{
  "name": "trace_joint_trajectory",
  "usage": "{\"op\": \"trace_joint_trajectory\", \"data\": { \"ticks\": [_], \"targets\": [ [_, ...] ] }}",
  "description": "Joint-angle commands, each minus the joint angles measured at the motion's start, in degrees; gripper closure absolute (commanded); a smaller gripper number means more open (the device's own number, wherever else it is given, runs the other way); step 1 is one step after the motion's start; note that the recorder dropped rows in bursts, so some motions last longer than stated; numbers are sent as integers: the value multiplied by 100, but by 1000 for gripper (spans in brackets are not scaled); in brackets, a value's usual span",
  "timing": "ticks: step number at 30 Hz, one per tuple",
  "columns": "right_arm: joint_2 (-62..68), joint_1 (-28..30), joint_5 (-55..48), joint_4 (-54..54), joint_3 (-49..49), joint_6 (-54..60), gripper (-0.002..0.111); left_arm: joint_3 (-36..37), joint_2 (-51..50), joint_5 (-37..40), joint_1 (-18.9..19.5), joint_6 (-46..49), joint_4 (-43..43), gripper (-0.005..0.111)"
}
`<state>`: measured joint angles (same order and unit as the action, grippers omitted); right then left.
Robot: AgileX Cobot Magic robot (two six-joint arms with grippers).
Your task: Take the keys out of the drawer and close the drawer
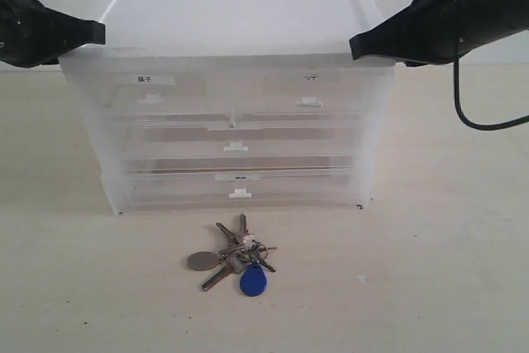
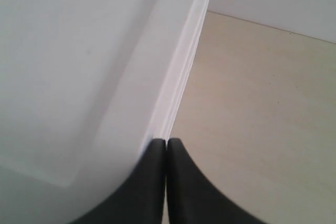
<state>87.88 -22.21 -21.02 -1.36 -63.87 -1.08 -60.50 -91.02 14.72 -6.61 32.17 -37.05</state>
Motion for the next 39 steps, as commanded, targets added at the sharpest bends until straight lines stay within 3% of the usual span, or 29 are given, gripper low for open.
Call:
{"op": "trace_joint_trajectory", "data": {
  "ticks": [1, 9, 13, 19, 26, 39],
  "targets": [
    [-58, -244, 243, 356, -14, 108, 108, 460, 365, 80, -253, -1, -296, 102],
    [-419, -233, 199, 334, -14, 108, 108, 490, 946, -448, -253, 101, -237, 102],
    [-900, -233, 188, 212, -14, 76, 108, 490, 1406, -514, -33, 101, -237, 102],
    [-2303, -233, -25, 67, 13, 56, 108, 844, 3011, -699, 5, 101, -331, 102],
    [-4830, -233, 1478, 78, 1616, -146, 108, 1437, 5576, -1031, -263, 230, -384, 102],
    [-7393, -233, 1758, 78, 2500, -178, 108, 2584, 7413, -1004, -263, 216, -437, 102]
  ]
}}
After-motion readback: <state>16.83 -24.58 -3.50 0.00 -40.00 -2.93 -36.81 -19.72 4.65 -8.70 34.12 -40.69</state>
